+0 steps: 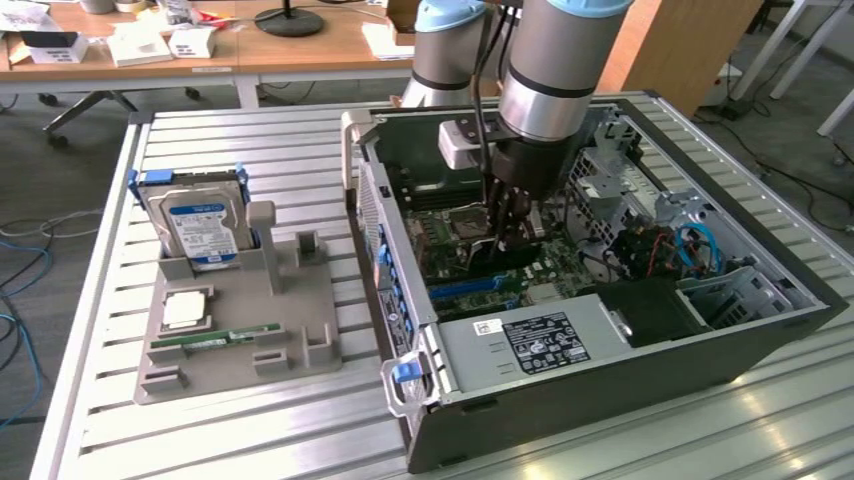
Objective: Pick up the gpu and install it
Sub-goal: 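Insert the gpu into the slot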
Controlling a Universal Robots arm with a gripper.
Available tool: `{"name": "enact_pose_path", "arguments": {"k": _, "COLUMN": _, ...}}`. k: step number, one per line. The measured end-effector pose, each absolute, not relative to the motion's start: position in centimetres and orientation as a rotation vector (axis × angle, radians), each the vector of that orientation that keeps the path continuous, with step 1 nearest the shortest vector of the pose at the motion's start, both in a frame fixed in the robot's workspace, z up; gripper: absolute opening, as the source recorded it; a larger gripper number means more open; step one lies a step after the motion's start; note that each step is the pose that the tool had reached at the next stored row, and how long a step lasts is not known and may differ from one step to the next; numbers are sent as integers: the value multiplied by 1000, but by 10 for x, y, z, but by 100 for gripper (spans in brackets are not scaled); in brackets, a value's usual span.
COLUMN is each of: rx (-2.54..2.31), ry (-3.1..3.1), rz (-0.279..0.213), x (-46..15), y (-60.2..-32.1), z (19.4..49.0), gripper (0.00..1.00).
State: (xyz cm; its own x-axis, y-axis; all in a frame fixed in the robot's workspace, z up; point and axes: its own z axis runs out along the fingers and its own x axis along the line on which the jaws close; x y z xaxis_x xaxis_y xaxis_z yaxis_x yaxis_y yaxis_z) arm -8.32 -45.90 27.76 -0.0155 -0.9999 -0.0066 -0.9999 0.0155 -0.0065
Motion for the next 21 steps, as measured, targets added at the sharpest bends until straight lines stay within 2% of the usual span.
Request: {"name": "enact_pose_path", "arguments": {"k": 21, "rx": -2197, "ry": 2231, "rz": -3, "x": -89, "y": -458, "z": 275, "gripper": 26}}
